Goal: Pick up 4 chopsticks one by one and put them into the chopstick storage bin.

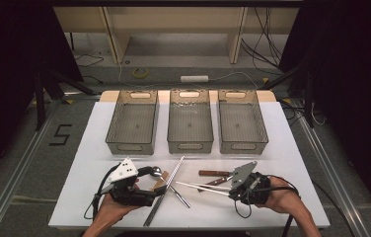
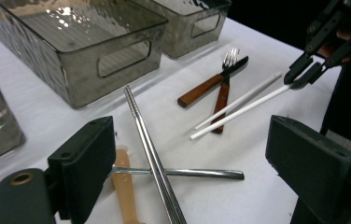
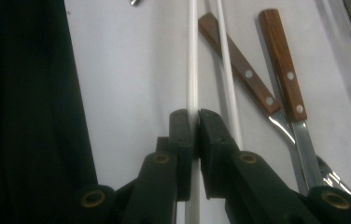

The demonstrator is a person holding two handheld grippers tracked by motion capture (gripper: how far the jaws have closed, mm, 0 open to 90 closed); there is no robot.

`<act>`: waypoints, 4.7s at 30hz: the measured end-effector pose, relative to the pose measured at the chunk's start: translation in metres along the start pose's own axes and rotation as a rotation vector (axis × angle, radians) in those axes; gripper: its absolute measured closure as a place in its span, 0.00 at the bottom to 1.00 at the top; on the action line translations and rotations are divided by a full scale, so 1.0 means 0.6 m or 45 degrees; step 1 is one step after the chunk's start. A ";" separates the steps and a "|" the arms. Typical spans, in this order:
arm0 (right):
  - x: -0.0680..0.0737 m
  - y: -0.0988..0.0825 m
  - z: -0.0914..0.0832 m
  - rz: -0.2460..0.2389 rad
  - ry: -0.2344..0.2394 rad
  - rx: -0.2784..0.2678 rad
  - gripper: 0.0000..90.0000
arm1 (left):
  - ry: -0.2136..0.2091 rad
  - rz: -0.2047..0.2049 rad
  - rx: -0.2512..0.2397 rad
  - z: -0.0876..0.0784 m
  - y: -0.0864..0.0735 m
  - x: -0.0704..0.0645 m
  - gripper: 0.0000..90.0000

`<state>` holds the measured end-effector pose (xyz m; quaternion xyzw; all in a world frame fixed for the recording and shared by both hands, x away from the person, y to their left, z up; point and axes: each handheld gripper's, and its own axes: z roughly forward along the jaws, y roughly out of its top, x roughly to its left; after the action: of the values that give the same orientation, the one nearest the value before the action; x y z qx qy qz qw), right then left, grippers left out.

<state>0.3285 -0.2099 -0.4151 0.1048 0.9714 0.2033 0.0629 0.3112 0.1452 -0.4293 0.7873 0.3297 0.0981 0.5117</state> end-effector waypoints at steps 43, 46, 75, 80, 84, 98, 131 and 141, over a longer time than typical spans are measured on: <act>0.033 0.097 0.000 -0.216 0.062 -0.043 0.94 | -0.146 0.467 0.546 0.095 0.024 -0.069 0.72; 0.033 0.096 0.000 -0.230 0.071 -0.031 0.94 | -0.165 0.489 0.550 0.095 0.023 -0.071 0.78; -0.017 0.027 -0.026 0.277 -0.131 -0.467 0.46 | -0.148 0.391 0.556 0.073 0.026 -0.042 0.94; -0.015 0.013 -0.023 0.327 -0.161 -0.501 0.47 | -0.103 0.309 0.537 0.068 0.028 -0.030 0.94; -0.010 -0.004 -0.019 0.384 -0.176 -0.535 0.46 | -0.053 0.238 0.493 0.060 0.032 -0.014 0.94; 0.008 -0.057 -0.012 0.592 -0.230 -0.721 0.39 | 0.084 0.068 0.375 0.032 0.047 0.043 0.94; 0.047 -0.066 -0.004 0.634 -0.205 -0.794 0.37 | 0.426 -0.208 0.239 0.009 0.115 0.233 0.94; 0.049 -0.066 -0.003 0.630 -0.199 -0.791 0.36 | 0.500 -0.286 0.250 0.021 0.123 0.283 0.94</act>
<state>0.2927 -0.2395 -0.4318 0.3266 0.8015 0.4877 0.1147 0.4778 0.2218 -0.4019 0.7574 0.5164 0.1593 0.3665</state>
